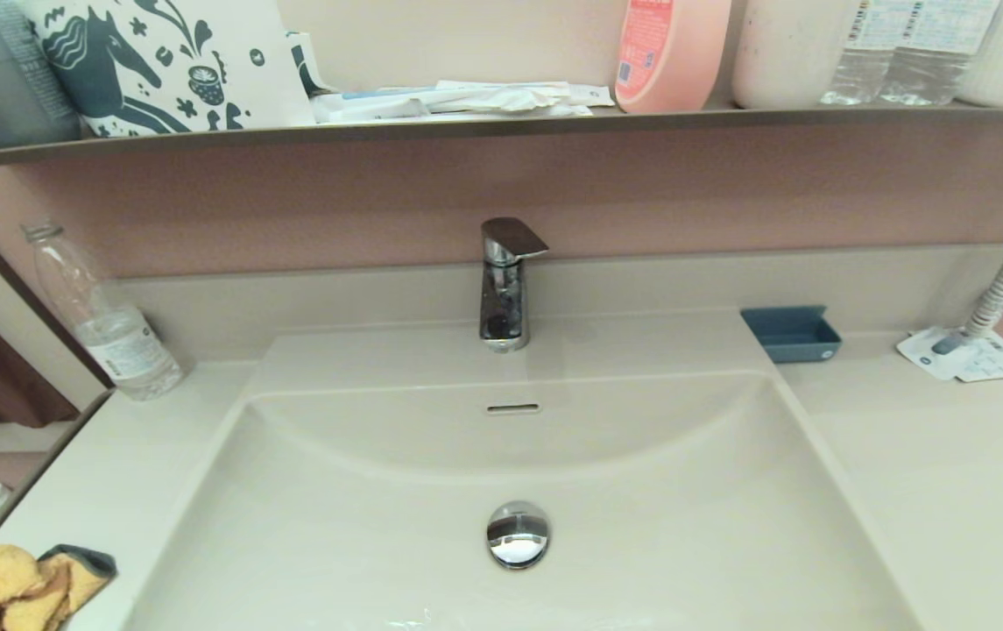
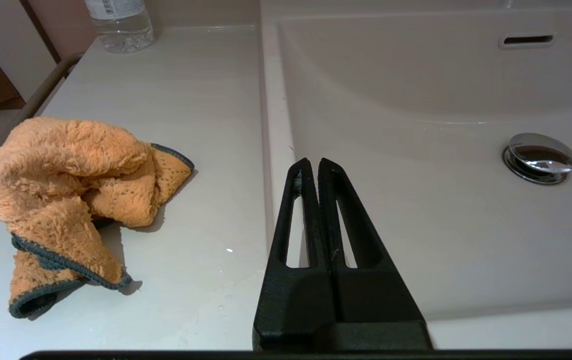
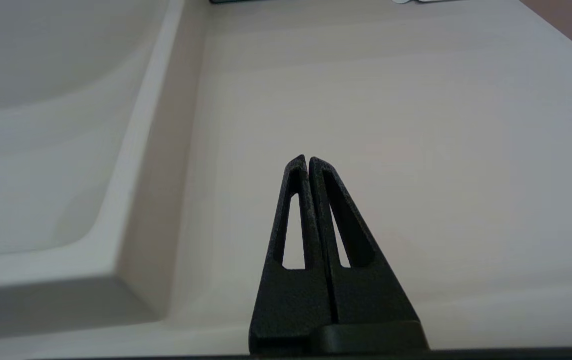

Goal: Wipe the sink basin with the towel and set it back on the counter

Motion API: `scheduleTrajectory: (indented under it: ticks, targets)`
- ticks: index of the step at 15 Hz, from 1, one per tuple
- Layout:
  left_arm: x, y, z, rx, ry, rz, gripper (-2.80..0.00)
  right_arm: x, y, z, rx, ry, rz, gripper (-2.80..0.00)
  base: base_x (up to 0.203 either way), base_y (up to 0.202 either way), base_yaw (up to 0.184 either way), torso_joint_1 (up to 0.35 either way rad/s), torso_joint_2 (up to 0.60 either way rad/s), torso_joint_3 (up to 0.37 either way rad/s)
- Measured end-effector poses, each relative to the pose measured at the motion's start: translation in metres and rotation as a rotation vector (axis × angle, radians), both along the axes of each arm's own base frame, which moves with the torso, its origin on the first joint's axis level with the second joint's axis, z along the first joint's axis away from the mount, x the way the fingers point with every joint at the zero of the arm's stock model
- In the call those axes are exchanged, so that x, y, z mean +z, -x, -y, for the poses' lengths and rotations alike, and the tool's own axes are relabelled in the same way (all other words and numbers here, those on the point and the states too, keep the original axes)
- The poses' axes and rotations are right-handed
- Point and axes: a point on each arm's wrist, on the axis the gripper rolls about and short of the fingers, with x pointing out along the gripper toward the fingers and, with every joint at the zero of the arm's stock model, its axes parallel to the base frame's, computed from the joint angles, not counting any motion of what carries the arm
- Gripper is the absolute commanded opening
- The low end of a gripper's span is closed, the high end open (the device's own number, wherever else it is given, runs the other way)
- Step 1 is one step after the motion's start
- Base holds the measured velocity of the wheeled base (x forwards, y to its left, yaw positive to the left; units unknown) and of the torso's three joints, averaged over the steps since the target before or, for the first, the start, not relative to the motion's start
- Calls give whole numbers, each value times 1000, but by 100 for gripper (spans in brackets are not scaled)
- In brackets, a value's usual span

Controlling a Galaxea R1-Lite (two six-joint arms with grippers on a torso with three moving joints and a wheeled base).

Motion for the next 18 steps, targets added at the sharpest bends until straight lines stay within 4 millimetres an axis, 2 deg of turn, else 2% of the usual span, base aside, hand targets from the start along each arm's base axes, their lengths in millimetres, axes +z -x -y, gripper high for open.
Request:
scheduleTrajectory:
  ticks: [6, 18]
  targets:
    - [-1, 0, 0, 15, 81, -2, -280, 0, 0, 0, 0, 0, 0, -280, 0, 0, 0, 0, 0, 0]
    - [-1, 0, 0, 17, 101, -1, -280, 0, 0, 0, 0, -3, 1, -280, 0, 0, 0, 0, 0, 0]
